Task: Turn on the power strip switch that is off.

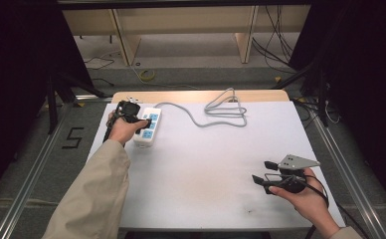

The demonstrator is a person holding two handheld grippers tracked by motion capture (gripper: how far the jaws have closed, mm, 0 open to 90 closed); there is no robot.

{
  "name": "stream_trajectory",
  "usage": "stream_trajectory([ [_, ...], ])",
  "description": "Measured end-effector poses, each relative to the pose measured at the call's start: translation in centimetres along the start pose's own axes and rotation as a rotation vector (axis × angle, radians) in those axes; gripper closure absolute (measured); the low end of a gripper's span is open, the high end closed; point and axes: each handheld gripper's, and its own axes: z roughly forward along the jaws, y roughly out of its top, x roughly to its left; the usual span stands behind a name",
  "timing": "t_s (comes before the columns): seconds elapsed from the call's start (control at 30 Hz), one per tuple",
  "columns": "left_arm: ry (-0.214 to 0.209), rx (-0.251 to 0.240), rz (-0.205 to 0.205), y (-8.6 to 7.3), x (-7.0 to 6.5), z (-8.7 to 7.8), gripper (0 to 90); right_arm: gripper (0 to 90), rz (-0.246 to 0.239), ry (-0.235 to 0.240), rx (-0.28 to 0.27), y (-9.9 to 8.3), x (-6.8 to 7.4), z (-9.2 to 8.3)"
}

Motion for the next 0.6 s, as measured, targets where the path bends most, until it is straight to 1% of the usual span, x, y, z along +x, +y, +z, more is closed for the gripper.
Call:
stream_trajectory([
  [0.07,-0.012,0.000,0.006,-0.3,-0.1,-0.4,33.5,29.8,0.001,0.001,-0.003,0.0,0.0,0.0],
  [0.13,-0.028,-0.006,-0.001,-0.7,-0.3,-0.8,32.5,29.8,0.001,0.001,-0.003,0.0,0.0,0.0],
  [0.23,-0.066,-0.038,-0.029,-1.3,-0.5,-1.4,31.2,29.8,0.001,0.000,-0.003,0.0,0.0,0.0],
  [0.4,-0.085,-0.052,-0.009,-2.3,-1.1,-2.2,29.6,29.8,0.003,0.000,-0.001,0.0,0.1,0.0],
  [0.53,-0.086,-0.075,0.007,-2.7,-1.6,-2.9,28.5,29.8,0.005,-0.001,-0.003,0.0,0.1,0.0],
  [0.6,-0.089,-0.088,0.025,-2.9,-2.0,-3.3,28.1,29.8,0.004,-0.002,-0.004,0.0,0.0,0.0],
])
